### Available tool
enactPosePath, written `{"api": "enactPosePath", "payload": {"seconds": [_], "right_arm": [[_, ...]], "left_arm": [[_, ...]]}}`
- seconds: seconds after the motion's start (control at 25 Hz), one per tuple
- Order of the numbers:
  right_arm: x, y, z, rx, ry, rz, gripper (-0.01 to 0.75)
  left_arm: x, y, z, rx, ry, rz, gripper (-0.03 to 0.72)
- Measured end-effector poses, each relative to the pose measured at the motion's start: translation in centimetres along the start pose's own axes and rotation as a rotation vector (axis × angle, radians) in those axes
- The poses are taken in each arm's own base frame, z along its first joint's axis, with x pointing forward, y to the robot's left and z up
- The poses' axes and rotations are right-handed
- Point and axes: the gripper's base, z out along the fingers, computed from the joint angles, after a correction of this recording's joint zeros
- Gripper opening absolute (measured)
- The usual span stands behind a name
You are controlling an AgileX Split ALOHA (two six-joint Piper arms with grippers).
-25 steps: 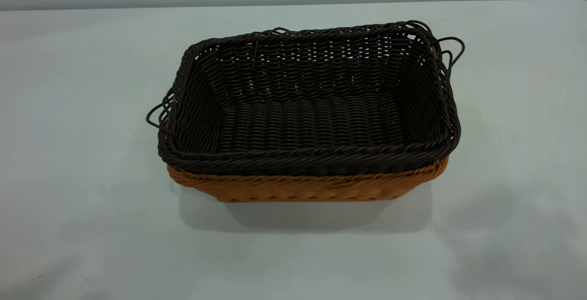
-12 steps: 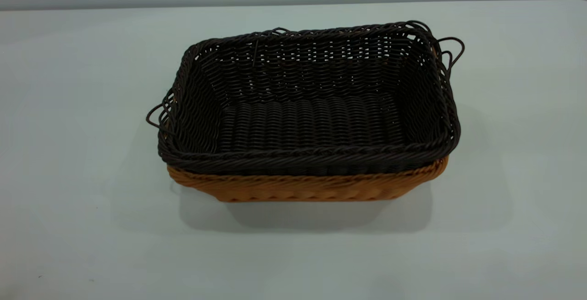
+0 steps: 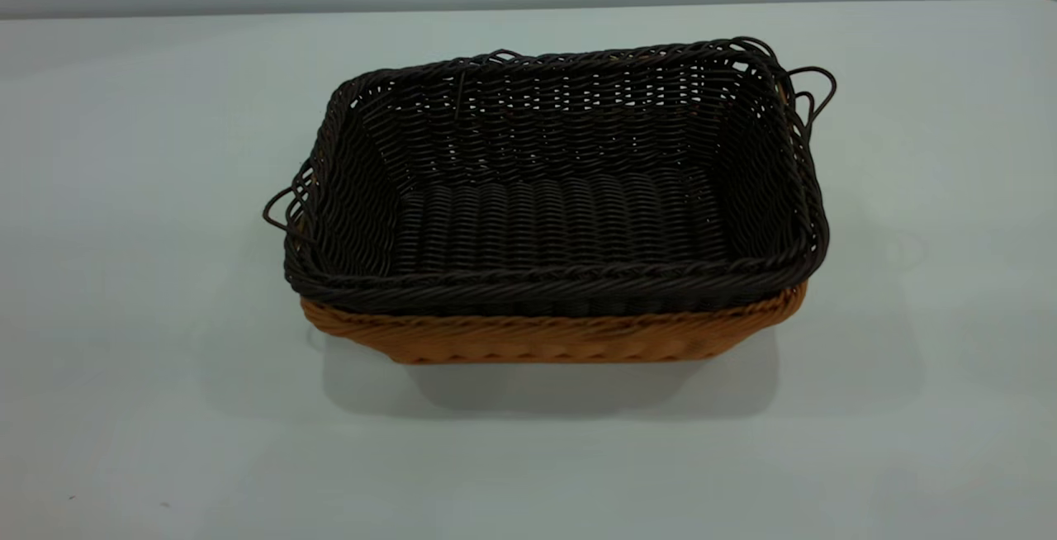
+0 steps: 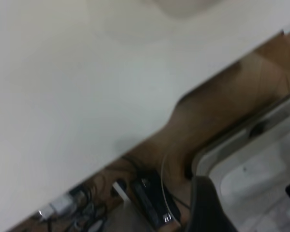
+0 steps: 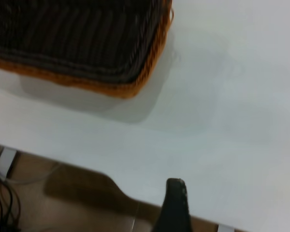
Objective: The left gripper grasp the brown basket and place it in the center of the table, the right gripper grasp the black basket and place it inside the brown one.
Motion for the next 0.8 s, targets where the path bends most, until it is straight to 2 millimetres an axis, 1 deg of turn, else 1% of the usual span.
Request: {"api": "enactPosePath", "payload": {"seconds": [0.04,0.12,0.2,0.6,0.72,0.8], "right_arm": [[0.1,0.0,-0.1,0.000,-0.010,0.000,0.559],[0.2,0.0,-0.3,0.000,-0.026,-0.001,0.559],[0.3,0.1,-0.4,0.000,-0.037,-0.002,0.559],[0.4,0.1,-0.6,0.000,-0.049,-0.003,0.554],[0.5,0.0,-0.8,0.049,-0.074,0.036,0.549],[0.8,0.0,-1.1,0.098,-0.114,0.072,0.545]], "left_arm": [[0.9,0.0,0.7,0.000,0.011,0.000,0.444],[2.1,0.0,1.8,0.000,0.000,0.000,0.444],[2.8,-0.1,2.1,0.002,-0.044,-0.001,0.444],[5.3,0.0,0.1,0.003,-0.287,-0.006,0.444],[6.0,0.0,-0.3,0.000,-0.345,-0.014,0.444],[6.4,0.0,-0.5,-0.026,-0.374,-0.054,0.444]]}}
